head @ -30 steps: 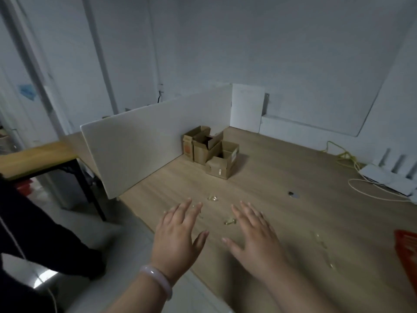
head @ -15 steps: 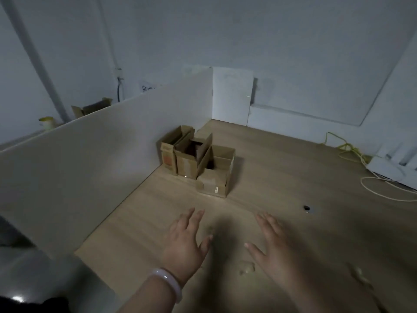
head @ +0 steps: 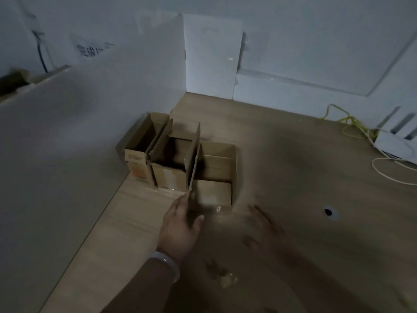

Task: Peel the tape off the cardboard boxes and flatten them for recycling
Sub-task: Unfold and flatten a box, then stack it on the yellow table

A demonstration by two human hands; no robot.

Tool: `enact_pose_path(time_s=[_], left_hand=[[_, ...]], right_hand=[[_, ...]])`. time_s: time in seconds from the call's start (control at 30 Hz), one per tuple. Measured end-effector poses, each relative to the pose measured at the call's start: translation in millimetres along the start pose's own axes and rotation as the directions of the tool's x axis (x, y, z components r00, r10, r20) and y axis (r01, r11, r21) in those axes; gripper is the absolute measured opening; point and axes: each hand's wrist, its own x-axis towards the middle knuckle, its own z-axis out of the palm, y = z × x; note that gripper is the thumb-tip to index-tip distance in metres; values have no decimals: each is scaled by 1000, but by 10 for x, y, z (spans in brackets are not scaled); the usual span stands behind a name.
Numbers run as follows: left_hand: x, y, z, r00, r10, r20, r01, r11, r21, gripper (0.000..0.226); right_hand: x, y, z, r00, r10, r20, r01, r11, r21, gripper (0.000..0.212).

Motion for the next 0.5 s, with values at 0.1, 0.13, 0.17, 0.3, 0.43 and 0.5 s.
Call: enact_pose_path(time_s=[0.1,0.13,0.17,0.3,0.43,0.5], left_hand=[[302,-112,171,998,-56,29,58,995,-83,74],[384,-152,232,996,-78,38,82,989,-126,75],[449,-183,279,995,-92,45,99,980,-175,75],[679,-374,488,982,-139,125,175,923,-344,71],[695,-433,634,988,-138,72,155,893,-423,60],[627,-414,673,989,-130,66,145,870,-471,57]], right_hand=[[347,65,152,995,86,50,-91,991,102,82],[467,78,212,990,132,52,-139,979,152,84],[581,65,256,983,179,50,-185,962,202,87],[1018,-24,432,935,328,132,-354,859,369,88],[1056,-67,558,960,251,124,-279,826,489,71],[949,-47,578,960,255,111,-274,796,539,79]])
